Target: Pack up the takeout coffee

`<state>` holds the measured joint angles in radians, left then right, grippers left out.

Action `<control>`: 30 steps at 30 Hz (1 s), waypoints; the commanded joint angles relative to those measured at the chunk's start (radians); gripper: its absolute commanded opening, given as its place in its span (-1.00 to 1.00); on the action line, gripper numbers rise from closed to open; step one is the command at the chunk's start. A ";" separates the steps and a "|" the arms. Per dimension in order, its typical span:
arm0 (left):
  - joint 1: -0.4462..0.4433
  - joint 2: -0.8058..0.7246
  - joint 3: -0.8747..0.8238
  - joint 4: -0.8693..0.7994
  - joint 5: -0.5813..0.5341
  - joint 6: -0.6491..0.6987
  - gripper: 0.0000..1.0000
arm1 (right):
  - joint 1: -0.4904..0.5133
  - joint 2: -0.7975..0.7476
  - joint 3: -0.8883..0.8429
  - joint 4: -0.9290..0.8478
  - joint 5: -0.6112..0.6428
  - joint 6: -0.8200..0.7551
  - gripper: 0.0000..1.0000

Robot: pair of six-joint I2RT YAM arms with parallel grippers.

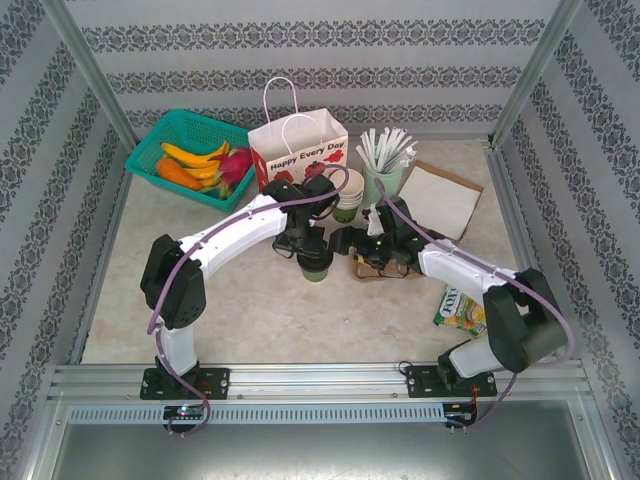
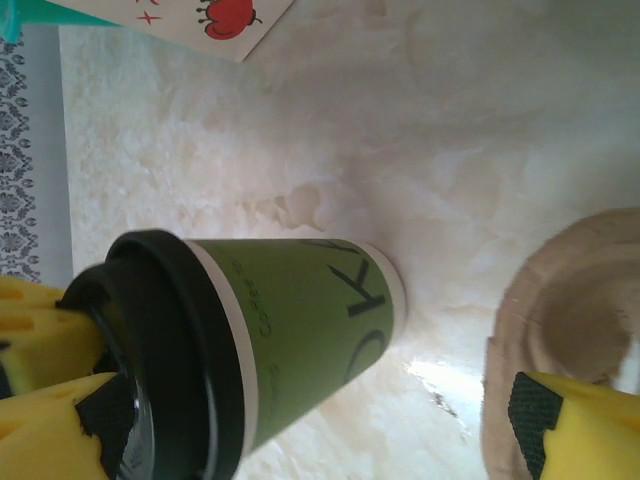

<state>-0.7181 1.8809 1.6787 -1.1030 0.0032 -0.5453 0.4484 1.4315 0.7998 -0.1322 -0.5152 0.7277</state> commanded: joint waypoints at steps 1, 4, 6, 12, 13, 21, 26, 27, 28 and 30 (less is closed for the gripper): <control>0.008 0.040 0.018 -0.026 -0.060 -0.053 -1.00 | 0.001 -0.060 -0.041 0.012 0.015 -0.098 0.96; 0.014 0.061 0.030 -0.038 -0.050 -0.073 -1.00 | 0.015 -0.100 -0.086 0.040 0.006 -0.160 0.96; 0.016 0.073 0.042 -0.051 -0.047 -0.083 -1.00 | 0.025 -0.117 -0.112 0.061 -0.005 -0.188 0.95; 0.016 0.072 0.043 -0.043 -0.040 -0.094 -1.00 | 0.067 -0.104 -0.140 0.135 -0.062 -0.196 0.89; 0.016 0.073 0.042 -0.044 -0.040 -0.096 -1.00 | 0.077 -0.100 -0.143 0.152 -0.055 -0.191 0.89; 0.016 0.072 0.036 -0.026 -0.016 -0.098 -1.00 | 0.120 -0.049 -0.133 0.213 0.013 -0.181 0.59; 0.016 0.073 0.030 -0.021 -0.005 -0.098 -1.00 | 0.128 -0.010 -0.113 0.206 0.032 -0.189 0.52; 0.016 0.071 0.026 -0.016 -0.001 -0.097 -1.00 | 0.131 -0.004 -0.108 0.199 0.047 -0.187 0.52; 0.016 0.071 0.021 -0.012 0.007 -0.098 -1.00 | 0.134 0.005 -0.098 0.175 0.077 -0.187 0.50; 0.016 0.071 0.004 0.004 0.028 -0.101 -1.00 | 0.137 0.018 -0.097 0.164 0.100 -0.184 0.49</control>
<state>-0.7105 1.9152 1.7199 -1.1107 -0.0002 -0.6235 0.5739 1.4178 0.6842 0.0544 -0.5026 0.5598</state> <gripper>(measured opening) 0.049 0.748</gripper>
